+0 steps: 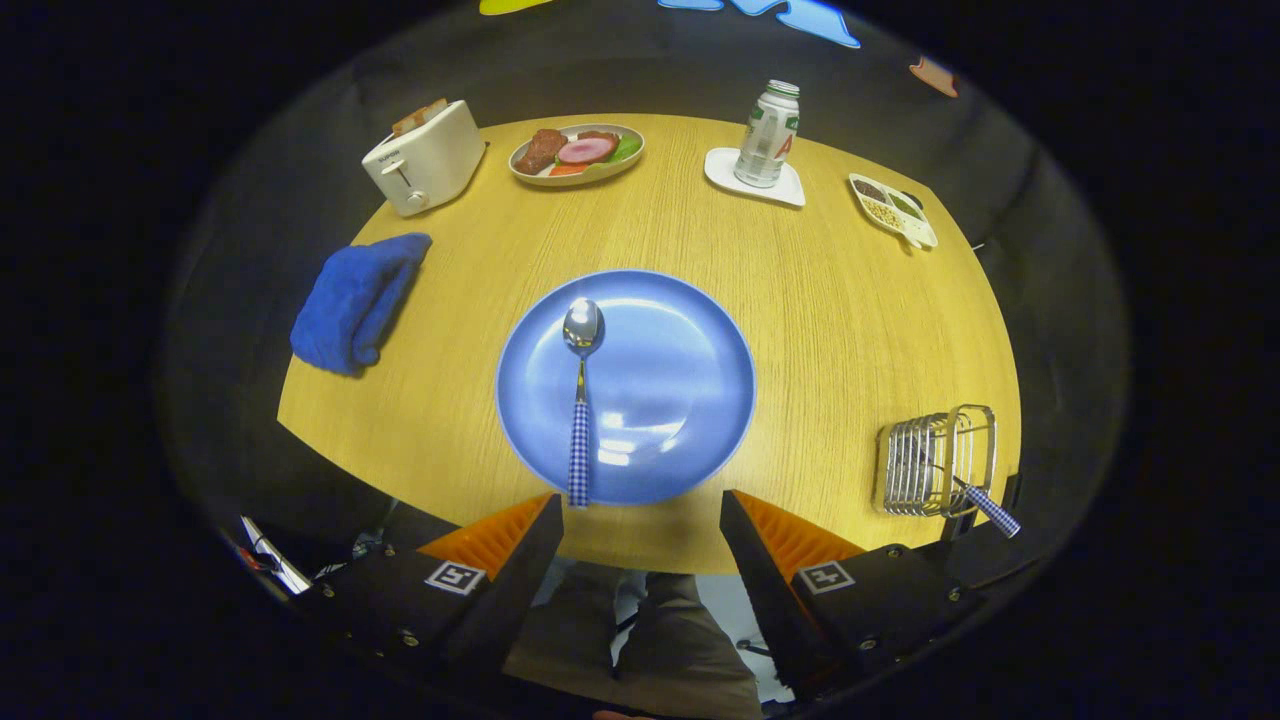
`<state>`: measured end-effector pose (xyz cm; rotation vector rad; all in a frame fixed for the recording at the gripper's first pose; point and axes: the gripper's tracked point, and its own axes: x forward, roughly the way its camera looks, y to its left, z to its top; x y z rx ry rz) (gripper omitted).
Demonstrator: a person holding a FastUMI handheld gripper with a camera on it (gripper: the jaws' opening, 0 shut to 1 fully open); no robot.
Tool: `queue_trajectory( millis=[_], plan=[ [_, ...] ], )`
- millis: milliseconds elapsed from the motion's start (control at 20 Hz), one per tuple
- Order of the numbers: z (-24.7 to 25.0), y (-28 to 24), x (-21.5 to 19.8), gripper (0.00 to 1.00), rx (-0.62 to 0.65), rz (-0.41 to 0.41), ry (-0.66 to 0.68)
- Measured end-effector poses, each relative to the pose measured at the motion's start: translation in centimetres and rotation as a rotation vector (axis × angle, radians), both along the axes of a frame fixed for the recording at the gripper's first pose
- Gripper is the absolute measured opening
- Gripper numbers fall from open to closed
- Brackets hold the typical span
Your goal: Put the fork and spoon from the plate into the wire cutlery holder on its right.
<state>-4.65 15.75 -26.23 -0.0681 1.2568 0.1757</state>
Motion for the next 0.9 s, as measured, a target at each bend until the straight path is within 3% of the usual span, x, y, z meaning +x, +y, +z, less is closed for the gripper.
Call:
queue_trajectory(
  millis=[400, 550, 700, 850, 900],
  plan=[
    [-4.6, 2.5, 1.6, 0.93, -0.022, 0.006, 0.074],
    [-5.9, 2.9, 1.2, 0.72, -0.032, 0.021, 0.122],
    [-6.4, 3.0, 0.6, 0.71, -0.038, 0.029, 0.156],
    [-7.0, 3.1, -0.1, 0.29, -0.034, 0.049, 0.214],
    [-7.2, 3.3, -0.1, 0.30, -0.030, 0.051, 0.223]
  ],
)
